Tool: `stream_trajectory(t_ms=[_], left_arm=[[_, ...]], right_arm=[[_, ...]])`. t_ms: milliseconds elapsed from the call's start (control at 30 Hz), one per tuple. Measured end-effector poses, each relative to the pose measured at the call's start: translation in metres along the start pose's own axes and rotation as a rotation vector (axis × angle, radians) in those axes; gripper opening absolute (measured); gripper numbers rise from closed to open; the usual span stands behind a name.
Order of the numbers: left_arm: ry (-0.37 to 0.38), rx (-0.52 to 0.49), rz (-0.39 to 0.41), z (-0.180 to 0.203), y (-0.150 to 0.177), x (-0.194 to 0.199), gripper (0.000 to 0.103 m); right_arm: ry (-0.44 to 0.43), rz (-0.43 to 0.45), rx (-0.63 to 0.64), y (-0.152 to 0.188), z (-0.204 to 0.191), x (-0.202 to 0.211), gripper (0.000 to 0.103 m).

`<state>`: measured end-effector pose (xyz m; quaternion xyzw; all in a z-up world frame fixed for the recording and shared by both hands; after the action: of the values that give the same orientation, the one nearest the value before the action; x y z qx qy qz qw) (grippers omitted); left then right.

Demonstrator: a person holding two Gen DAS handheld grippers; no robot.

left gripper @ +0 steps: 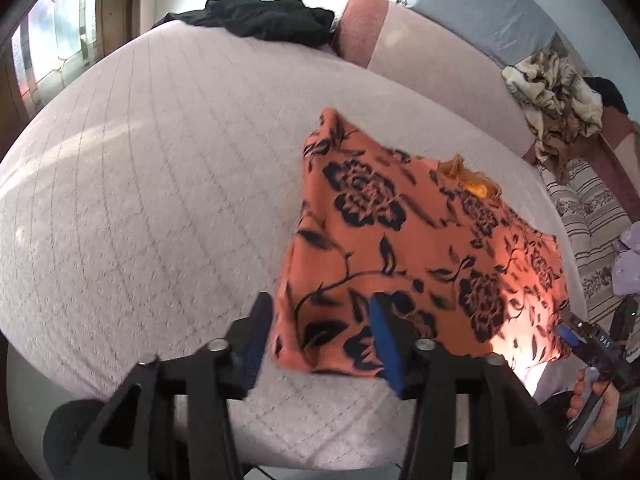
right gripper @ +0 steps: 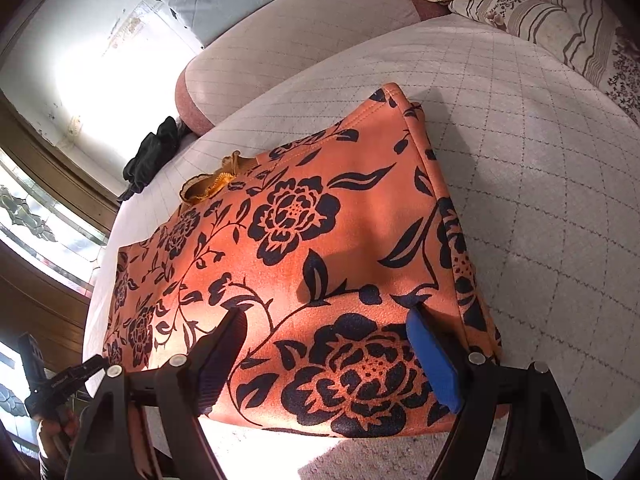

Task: Fold small clothes

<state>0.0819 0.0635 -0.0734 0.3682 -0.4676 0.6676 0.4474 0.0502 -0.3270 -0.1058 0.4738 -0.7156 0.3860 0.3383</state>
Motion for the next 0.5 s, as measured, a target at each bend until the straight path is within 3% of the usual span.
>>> stream_trajectory(t_ms=[100, 233, 300, 333, 367, 433, 500], left_arm=[[-0.050, -0.053, 0.046, 0.012, -0.044, -0.005, 0.067], [-0.105, -0.107, -0.015, 0.020, -0.109, -0.046, 0.060], [-0.202, -0.071, -0.087, 0.005, -0.137, -0.078, 0.045], [-0.253, -0.044, -0.119, -0.006, -0.147, -0.093, 0.043], [-0.241, -0.013, -0.134, -0.015, -0.154, -0.101, 0.047], [-0.194, 0.044, -0.104, -0.021, -0.161, -0.093, 0.047], [-0.251, 0.021, -0.017, -0.016, -0.158, -0.071, 0.047]], right_arm=[[-0.023, 0.005, -0.009, 0.000, 0.002, 0.002, 0.085], [-0.053, 0.009, -0.017, 0.000, 0.005, 0.003, 0.085], [-0.075, 0.010, -0.024, 0.000, 0.007, 0.004, 0.085], [-0.087, 0.010, -0.031, 0.000, 0.008, 0.005, 0.085], [-0.098, 0.010, -0.039, 0.000, 0.009, 0.005, 0.085], [-0.115, 0.008, -0.052, -0.001, 0.011, 0.006, 0.085], [-0.120, 0.006, -0.054, -0.001, 0.011, 0.007, 0.085]])
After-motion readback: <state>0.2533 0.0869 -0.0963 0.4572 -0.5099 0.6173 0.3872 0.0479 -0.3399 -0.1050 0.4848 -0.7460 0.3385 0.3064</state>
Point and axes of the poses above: each gripper's, at about its wrist camera, not at the fingertips, and x roughly against the way its jaws point, z to its right, y to its underside, the point moved 5 cm from there along -x, roughly the way its jaws point, and after that the axes turned 14 degrees about -z, right-handed, at the moved point
